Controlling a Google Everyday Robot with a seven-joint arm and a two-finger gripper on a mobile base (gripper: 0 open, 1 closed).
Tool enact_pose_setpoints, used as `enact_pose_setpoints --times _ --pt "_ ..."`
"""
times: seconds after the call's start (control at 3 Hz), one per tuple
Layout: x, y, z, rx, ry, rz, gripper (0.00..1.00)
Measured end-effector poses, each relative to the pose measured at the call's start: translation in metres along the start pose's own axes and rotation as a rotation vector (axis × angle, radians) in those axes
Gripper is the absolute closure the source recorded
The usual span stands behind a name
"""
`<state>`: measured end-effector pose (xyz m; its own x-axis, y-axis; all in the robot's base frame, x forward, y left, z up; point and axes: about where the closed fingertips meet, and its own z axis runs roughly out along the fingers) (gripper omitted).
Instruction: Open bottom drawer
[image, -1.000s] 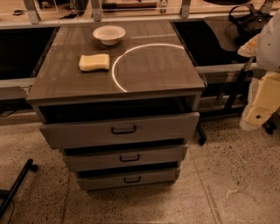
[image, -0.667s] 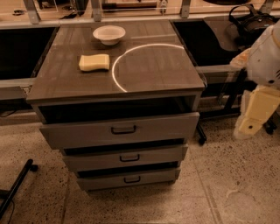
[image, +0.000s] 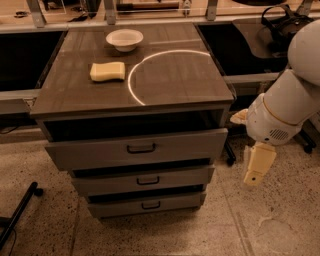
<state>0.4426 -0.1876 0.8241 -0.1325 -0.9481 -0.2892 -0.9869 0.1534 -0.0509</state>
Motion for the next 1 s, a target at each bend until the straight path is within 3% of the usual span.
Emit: enact_pose_setpoints --times 0.33,1.0 --pt "0.000 0.000 0.000 0.000 0.000 0.000 0.00" --pt "0.010 0.017 0.073 -0.049 -0.020 -0.109 0.00"
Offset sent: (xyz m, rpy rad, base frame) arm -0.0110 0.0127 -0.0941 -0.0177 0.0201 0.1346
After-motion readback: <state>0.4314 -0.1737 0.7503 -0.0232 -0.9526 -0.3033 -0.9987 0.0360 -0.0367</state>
